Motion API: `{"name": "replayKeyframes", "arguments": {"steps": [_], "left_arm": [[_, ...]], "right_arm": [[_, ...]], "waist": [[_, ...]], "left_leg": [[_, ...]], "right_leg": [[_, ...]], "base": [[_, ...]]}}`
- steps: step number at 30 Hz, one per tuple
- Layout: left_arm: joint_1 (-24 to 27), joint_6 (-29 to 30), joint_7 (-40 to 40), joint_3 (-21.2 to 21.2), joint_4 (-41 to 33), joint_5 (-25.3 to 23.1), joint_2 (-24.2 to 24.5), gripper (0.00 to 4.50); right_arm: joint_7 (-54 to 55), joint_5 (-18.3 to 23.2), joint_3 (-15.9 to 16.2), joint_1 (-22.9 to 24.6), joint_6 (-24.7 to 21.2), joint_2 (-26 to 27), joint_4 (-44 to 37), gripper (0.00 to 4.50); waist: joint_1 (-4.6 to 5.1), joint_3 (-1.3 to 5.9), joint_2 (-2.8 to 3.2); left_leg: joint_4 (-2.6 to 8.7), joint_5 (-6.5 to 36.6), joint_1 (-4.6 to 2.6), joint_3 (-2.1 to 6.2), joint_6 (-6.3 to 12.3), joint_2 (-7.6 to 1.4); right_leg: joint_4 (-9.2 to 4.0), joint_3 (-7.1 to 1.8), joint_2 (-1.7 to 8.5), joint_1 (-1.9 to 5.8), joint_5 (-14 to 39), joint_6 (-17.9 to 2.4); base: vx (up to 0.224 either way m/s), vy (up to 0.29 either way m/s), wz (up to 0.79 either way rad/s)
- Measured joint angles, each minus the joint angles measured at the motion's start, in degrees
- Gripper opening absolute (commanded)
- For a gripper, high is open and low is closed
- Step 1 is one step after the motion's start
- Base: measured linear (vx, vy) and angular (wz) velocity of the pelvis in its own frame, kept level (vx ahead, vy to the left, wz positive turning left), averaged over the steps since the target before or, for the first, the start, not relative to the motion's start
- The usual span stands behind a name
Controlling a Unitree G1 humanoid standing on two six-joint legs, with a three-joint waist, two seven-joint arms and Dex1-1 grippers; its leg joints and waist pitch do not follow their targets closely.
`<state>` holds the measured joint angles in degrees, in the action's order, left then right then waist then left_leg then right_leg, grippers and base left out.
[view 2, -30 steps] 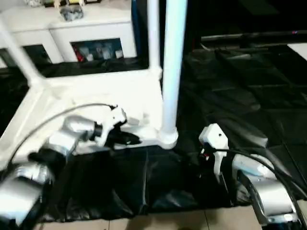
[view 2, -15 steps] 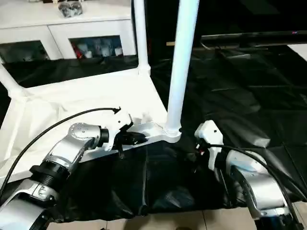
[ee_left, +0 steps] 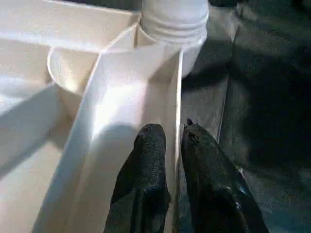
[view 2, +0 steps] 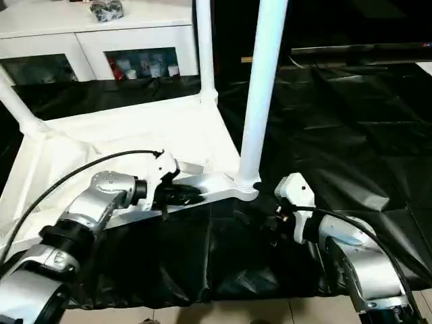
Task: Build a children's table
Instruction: Rotate leg to tighten
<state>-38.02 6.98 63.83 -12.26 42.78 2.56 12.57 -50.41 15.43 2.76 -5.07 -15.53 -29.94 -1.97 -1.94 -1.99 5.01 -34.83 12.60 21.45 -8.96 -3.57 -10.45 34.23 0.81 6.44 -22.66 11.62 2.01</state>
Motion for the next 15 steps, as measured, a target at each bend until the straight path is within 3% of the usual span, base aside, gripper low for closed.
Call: {"name": "replayKeyframes", "arguments": {"steps": [15], "left_arm": [[-1.84, -5.8, 0.76, -1.44, 5.74, -1.51, -0.64, 0.76]], "right_arm": [[0.46, 0.0, -0.01, -0.33, 0.0, 0.02, 0.0, 4.5]], "waist": [[0.05, 0.09, 0.21]], "left_leg": [[-0.08, 0.0, -0.11, 0.0, -0.01, -0.02]], "right_leg": [[0.16, -0.01, 0.0, 0.08, 0.0, 0.0]], "base": [[0.0, 0.0, 0.0]]}}
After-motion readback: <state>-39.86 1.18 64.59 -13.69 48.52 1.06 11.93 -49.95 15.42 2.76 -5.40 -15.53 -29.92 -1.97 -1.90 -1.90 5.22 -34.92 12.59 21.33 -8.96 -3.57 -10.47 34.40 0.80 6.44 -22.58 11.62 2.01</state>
